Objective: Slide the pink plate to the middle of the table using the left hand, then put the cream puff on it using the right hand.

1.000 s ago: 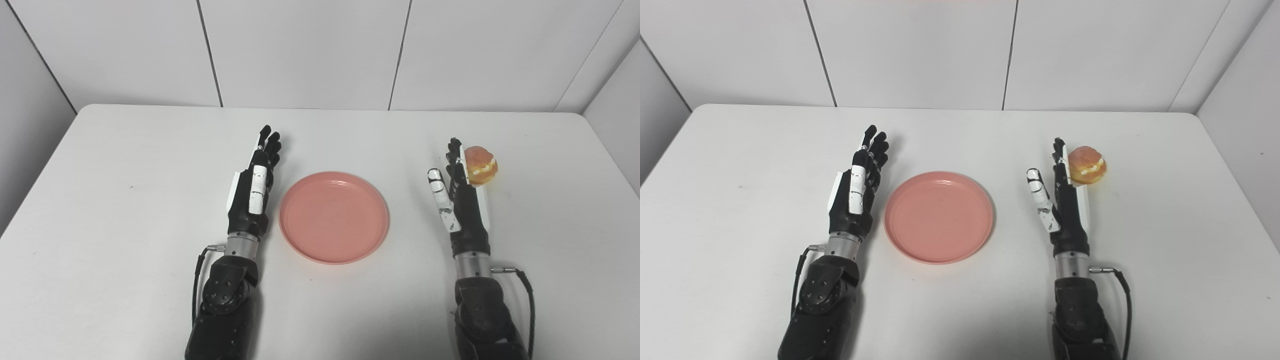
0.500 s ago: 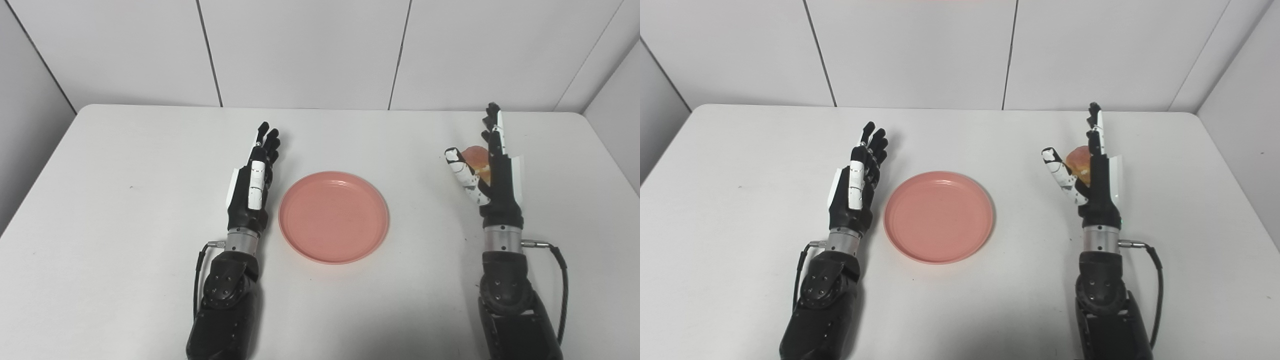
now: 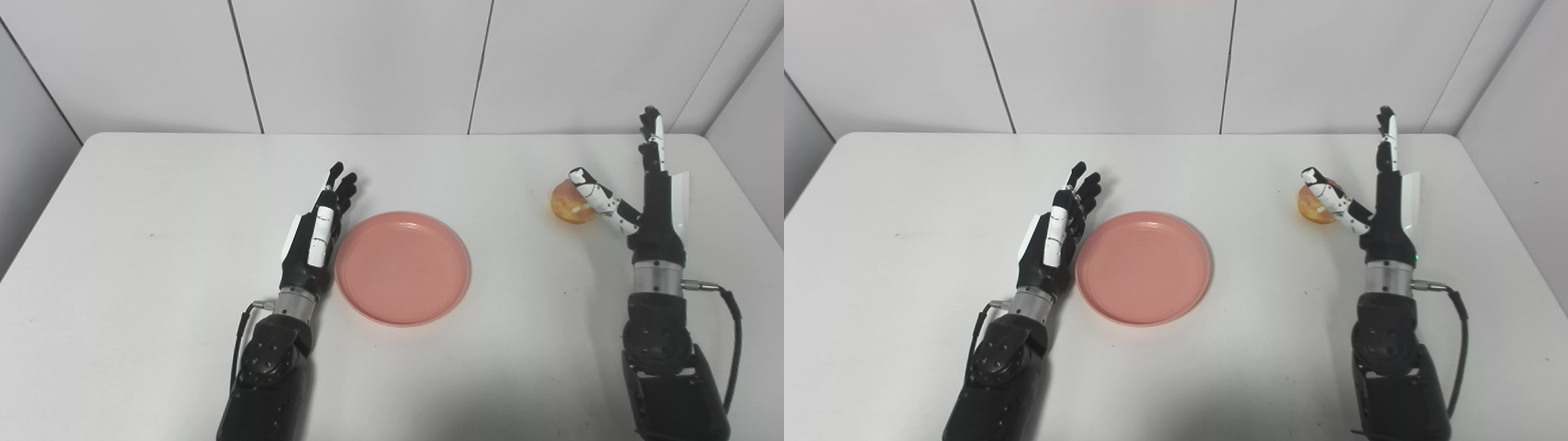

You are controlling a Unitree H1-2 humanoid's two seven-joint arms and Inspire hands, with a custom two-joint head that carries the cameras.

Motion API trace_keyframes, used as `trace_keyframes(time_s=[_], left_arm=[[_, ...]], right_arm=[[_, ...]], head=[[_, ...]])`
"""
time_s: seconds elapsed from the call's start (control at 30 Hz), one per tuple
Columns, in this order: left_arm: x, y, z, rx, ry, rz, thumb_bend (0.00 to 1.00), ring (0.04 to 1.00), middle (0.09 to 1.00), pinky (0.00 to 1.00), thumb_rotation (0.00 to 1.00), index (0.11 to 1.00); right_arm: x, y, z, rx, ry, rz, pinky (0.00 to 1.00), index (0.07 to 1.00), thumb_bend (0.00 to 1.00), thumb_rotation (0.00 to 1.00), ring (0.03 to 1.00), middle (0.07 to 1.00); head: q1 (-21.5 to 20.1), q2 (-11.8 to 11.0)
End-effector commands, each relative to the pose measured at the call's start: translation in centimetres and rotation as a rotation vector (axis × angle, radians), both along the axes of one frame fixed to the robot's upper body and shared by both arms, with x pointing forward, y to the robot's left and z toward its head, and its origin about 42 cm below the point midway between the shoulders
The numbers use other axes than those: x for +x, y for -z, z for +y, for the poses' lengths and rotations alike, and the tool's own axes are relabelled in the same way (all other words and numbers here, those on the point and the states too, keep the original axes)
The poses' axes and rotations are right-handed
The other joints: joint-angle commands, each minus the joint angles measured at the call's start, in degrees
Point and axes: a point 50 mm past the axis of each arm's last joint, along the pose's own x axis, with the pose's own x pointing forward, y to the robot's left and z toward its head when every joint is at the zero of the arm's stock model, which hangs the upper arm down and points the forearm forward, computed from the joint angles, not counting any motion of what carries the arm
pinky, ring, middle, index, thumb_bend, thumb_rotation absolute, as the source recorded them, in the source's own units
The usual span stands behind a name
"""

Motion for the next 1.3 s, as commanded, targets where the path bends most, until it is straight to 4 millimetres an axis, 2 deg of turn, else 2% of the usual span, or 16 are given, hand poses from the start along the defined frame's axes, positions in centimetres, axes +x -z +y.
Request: trace_keyframes(time_s=[0.0,0.1,0.3,0.67,0.93,1.27], left_arm=[[-2.4,3.9,2.1,0.025,-0.010,0.116,0.73,0.963,0.942,1.00,1.00,0.955],[-2.4,4.2,2.8,0.037,-0.003,0.107,0.73,0.965,0.947,1.00,1.00,0.969],[-1.9,5.1,4.1,0.033,0.004,0.109,0.75,0.969,0.948,1.00,1.00,0.970],[-1.5,5.4,4.5,0.003,0.012,0.117,0.78,0.971,0.953,1.00,1.00,0.960],[-1.5,5.5,4.7,-0.005,0.018,0.129,0.76,0.979,0.960,1.00,1.00,0.969],[-1.8,5.1,4.4,-0.016,0.018,0.130,0.75,0.972,0.954,1.00,1.00,0.965]], right_arm=[[1.0,-2.3,0.3,0.005,-0.013,-0.049,0.91,0.973,0.67,0.53,0.944,0.953],[1.4,-1.9,0.7,-0.002,-0.006,-0.020,0.89,0.971,0.69,0.45,0.943,0.961],[2.7,-1.5,1.1,-0.062,0.009,0.045,0.89,0.973,0.72,0.43,0.951,0.982],[3.4,-1.2,1.0,-0.113,0.023,0.114,0.87,0.952,0.76,0.41,0.930,0.960],[4.2,-0.7,1.0,-0.146,0.020,0.157,0.86,0.952,0.75,0.39,0.934,0.959],[4.6,0.1,0.0,-0.261,0.077,0.207,0.82,0.963,0.75,0.39,0.930,0.956]], head=[[-0.6,-0.2],[-3.3,-0.8],[-6.4,-1.4],[-6.5,-1.8],[-6.4,-2.1],[-6.0,-1.6]])
